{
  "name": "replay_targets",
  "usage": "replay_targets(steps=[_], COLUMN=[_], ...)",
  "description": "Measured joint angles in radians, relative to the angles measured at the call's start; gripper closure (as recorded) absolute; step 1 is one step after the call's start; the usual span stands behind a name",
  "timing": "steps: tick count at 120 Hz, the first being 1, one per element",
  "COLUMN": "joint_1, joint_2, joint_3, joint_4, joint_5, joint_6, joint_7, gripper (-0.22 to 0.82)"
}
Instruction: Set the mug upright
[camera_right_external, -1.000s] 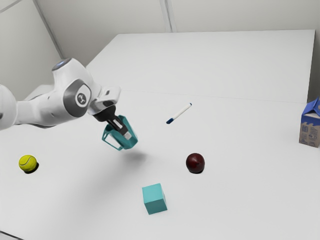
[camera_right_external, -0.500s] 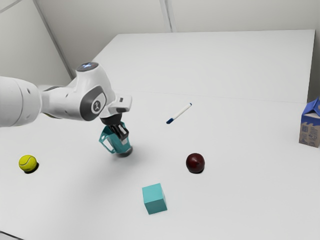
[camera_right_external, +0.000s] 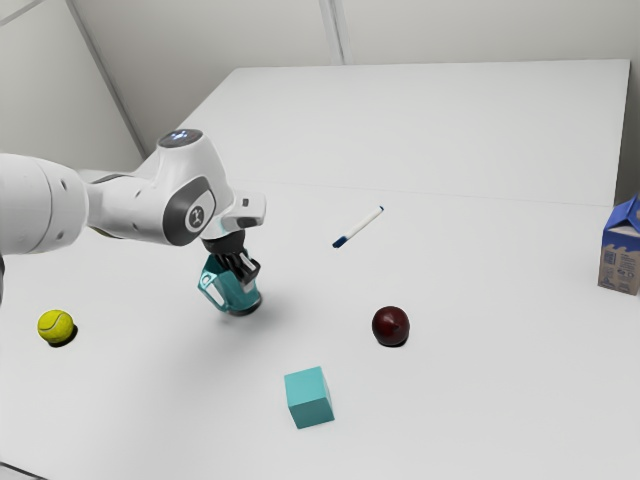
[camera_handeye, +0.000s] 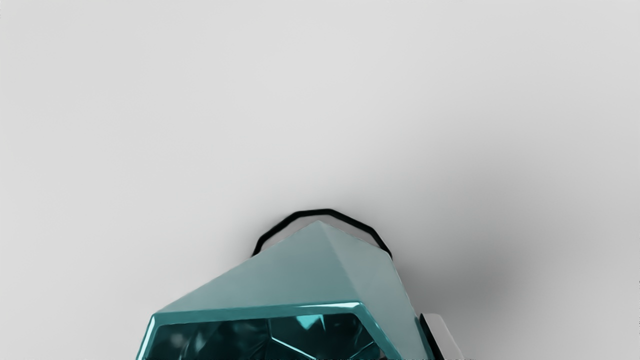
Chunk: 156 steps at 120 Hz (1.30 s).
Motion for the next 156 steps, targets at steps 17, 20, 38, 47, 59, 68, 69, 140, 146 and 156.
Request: replay_targets(steps=[17,20,38,47,59,68,69,140,146,156], joint_1=[0.0,0.0,0.0,0.0,-0.002,-0.002,-0.002,0.002,0.007,0.014], joint_2=[-0.001,-0.001,-0.003,-0.006,-0.012,-0.022,-0.023,-0.026,0.001,0.036], joint_3=[0.0,0.0,0.0,0.0,0.0,0.0,0.0,-0.001,-0.001,-0.001], joint_4=[0.0,0.0,0.0,0.0,0.001,0.001,0.001,0.305,0.375,0.462], joint_5=[-0.005,-0.005,-0.006,-0.006,-0.006,-0.007,-0.007,-0.016,-0.023,-0.036], joint_6=[0.003,0.003,0.005,0.005,0.005,0.005,0.005,-0.183,-0.241,-0.331], joint_7=[-0.009,-0.01,-0.017,-0.019,-0.022,-0.024,-0.025,-0.045,-0.051,-0.061], gripper=[0.63,0.62,0.51,0.44,0.35,0.31,0.3,0.07,0.05,0.04])
